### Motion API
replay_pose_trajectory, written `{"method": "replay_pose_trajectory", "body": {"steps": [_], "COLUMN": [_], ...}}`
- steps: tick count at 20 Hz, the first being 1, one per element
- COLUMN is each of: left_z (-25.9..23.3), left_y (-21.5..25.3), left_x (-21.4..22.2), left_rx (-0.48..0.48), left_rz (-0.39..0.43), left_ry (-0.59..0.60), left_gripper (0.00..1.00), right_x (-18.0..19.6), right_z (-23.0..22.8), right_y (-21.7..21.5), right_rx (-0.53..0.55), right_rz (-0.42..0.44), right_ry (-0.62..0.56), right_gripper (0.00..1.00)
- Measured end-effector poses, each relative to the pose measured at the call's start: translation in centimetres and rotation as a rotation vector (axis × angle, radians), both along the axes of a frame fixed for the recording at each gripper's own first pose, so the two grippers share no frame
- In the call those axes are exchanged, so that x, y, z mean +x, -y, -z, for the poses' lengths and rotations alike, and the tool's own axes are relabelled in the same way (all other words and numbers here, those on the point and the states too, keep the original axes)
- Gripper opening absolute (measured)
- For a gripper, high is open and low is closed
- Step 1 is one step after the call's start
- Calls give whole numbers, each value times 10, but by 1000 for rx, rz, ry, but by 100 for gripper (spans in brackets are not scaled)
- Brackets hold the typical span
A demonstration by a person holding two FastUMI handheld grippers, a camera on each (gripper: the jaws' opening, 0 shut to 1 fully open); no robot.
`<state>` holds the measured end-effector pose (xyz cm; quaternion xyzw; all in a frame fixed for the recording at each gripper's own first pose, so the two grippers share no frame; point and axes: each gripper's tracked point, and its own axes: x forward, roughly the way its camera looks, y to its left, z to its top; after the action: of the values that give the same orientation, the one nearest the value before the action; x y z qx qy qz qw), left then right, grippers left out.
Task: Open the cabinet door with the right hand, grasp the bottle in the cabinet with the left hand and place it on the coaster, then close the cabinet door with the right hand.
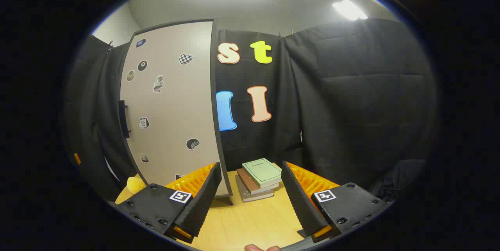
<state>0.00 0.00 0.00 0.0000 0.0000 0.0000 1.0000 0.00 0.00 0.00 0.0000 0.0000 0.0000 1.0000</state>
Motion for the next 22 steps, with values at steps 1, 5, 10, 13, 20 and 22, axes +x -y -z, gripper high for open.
{"method": "replay_pose_trajectory", "body": {"steps": [1,5,10,13,20,22], "left_z": [0,8,23,29,52,59], "left_y": [0,-2,-6,-9,-15,-20], "left_x": [-2,-12,-28,-39,-65,-72], "left_rx": [6,28,9,9,-13,-27], "left_rz": [1,-10,-31,-46,-94,-111], "left_ry": [1,-12,-41,-54,-87,-97], "left_gripper": [89,87,87,87,90,87], "right_x": [-1,-5,-11,-16,-13,-5], "right_z": [-2,-3,-2,-1,-12,-24], "right_y": [-1,-5,-17,-27,-74,-94], "right_rx": [-1,11,-4,1,-37,-46], "right_rz": [-1,-12,-48,-83,-208,-253], "right_ry": [4,10,14,9,9,24], "right_gripper": [98,98,98,93,98,98]}}
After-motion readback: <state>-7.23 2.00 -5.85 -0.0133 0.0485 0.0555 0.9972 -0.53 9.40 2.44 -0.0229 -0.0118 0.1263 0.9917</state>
